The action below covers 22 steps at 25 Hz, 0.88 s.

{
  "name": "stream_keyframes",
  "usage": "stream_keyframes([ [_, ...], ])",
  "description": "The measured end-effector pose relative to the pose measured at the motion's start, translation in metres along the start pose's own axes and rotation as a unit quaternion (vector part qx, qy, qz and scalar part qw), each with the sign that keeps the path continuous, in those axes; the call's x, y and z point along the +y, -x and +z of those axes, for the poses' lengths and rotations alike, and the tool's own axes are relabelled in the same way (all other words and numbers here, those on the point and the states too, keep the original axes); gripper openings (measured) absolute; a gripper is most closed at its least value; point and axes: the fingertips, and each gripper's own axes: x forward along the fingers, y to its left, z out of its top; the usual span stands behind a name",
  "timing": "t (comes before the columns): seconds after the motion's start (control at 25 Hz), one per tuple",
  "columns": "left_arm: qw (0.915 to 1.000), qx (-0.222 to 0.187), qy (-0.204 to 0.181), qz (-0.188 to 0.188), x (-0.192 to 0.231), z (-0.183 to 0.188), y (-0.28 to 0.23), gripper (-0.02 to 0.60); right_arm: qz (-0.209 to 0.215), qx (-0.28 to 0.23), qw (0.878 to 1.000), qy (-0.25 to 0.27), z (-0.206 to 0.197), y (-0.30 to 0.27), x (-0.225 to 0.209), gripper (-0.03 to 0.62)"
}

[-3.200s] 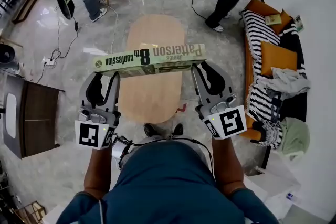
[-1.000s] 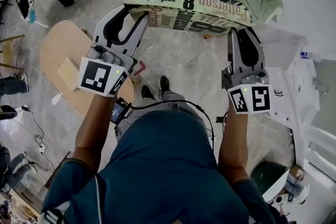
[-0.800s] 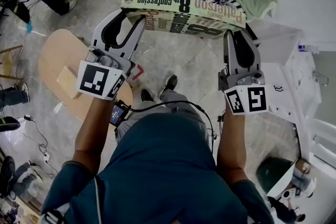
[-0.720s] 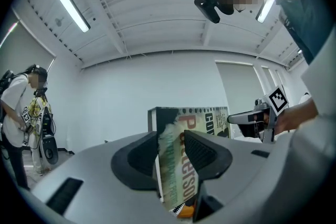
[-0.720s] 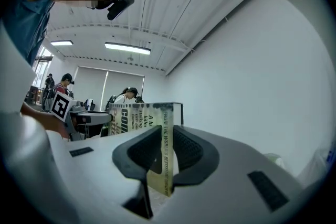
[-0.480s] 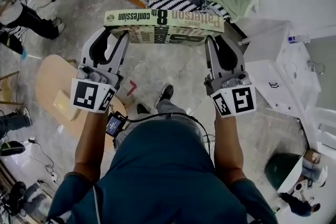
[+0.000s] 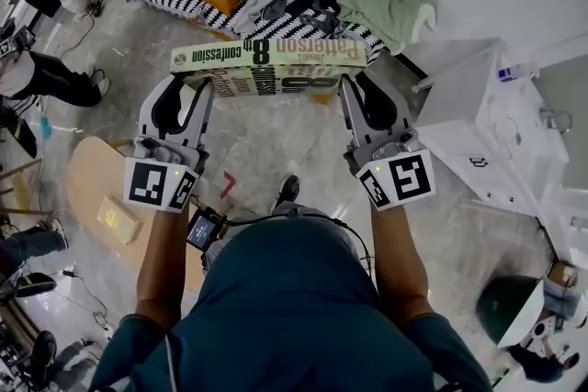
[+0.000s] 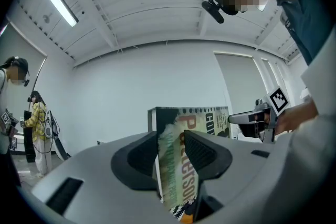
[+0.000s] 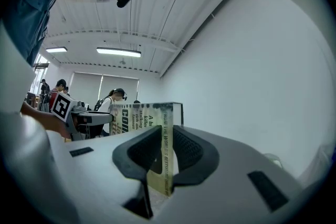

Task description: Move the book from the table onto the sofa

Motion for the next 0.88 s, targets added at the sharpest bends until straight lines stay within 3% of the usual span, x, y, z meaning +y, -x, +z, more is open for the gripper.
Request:
stream_keyframes([
  [0.12,0.9999,-0.004,0.003,0.010,-0.023,0.015,0.030,0.160,0.011,0.000,1.000,0.006,0.016,0.031,0.015,0.077],
  [0.24,1.0000,0.001,0.007,0.005,-0.020,0.011,0.012,0.160,0.006,-0.001,1.000,0.003,0.014,0.022,0.002,0.077],
  [0.44,0.9997,0.000,0.017,0.018,-0.058,0.040,0.072,0.160,0.016,0.003,1.000,0.009,0.045,0.078,0.035,0.077],
  [0.88,0.9993,0.017,0.032,-0.011,-0.013,0.018,-0.002,0.160,-0.012,0.024,1.000,0.000,0.025,0.016,-0.005,0.077],
])
